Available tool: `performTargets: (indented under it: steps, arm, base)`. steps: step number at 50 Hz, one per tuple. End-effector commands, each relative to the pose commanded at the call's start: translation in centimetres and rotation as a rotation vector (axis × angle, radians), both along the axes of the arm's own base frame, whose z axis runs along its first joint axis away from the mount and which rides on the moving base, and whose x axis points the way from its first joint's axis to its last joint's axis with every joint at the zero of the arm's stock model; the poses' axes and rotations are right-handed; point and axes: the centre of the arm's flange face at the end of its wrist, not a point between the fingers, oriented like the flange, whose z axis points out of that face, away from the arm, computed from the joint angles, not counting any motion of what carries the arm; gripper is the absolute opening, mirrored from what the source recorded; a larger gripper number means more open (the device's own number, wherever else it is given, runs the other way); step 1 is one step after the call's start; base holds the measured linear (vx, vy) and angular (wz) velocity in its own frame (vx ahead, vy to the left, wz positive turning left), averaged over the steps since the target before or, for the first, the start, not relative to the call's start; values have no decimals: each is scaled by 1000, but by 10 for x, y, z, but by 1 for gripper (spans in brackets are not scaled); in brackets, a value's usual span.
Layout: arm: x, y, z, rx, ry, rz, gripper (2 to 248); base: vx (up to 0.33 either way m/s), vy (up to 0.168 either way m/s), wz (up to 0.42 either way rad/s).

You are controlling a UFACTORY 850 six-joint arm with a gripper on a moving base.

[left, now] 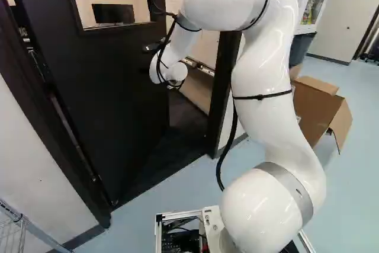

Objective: Open the door and move inside

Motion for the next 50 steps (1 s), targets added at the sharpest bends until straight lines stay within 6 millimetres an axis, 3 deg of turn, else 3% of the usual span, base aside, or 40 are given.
performTargets:
  steps: [50]
  arm:
    - [-86,-65,10,-16,50,-64,247]
  base:
    - [0,0,0]
